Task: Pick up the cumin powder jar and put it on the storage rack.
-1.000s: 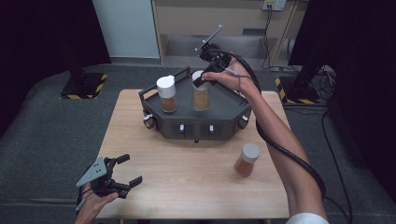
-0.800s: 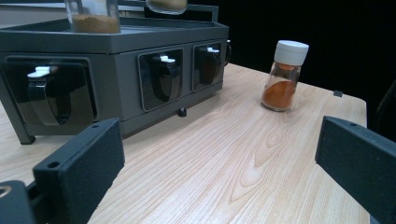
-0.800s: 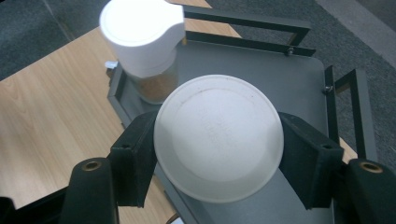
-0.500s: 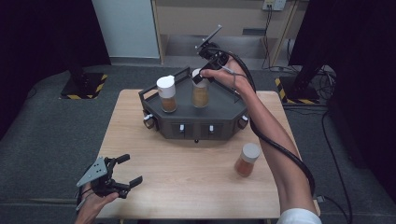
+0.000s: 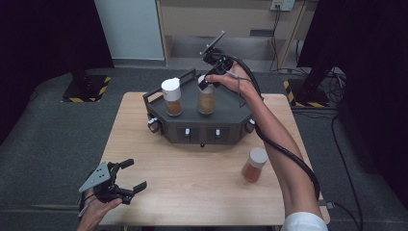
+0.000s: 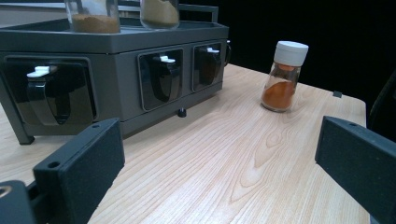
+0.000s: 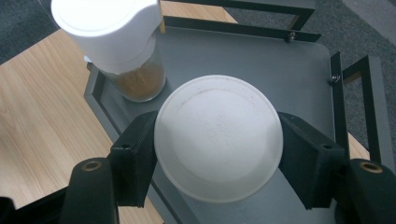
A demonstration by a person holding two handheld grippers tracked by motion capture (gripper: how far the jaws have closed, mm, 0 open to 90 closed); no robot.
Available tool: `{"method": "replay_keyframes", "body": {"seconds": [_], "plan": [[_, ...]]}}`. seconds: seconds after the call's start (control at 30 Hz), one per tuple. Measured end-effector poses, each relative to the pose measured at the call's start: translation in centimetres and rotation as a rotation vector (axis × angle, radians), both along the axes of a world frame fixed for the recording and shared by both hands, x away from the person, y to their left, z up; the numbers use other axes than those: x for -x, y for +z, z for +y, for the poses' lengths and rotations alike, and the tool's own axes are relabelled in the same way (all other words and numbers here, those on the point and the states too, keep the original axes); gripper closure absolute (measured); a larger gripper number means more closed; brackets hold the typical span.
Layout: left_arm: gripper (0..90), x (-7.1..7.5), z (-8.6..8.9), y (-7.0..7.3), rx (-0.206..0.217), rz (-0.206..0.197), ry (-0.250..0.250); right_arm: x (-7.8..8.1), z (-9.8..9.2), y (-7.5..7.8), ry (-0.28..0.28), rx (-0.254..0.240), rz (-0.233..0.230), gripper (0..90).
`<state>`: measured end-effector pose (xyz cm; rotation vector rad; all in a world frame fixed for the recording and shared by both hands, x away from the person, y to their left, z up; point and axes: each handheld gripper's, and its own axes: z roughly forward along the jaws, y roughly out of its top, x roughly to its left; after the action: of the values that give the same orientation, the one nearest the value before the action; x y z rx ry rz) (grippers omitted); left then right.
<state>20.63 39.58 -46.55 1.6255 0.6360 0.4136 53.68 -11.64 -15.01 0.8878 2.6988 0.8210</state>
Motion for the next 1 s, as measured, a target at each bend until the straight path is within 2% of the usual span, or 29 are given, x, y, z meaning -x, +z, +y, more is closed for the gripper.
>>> {"method": "replay_keyframes", "body": {"seconds": [0.67, 1.0], "plan": [[0.1, 0.00, 0.02, -0.03, 0.002, -0.001, 0.000, -0.74, 0.21, -0.65, -0.008, 0.011, 0.029, 34.2], [0.0, 0.02, 0.03, -0.01, 0.000, -0.001, 0.000, -0.69, 0.14, -0.82, 0.002, 0.007, 0.019, 34.2]]}}
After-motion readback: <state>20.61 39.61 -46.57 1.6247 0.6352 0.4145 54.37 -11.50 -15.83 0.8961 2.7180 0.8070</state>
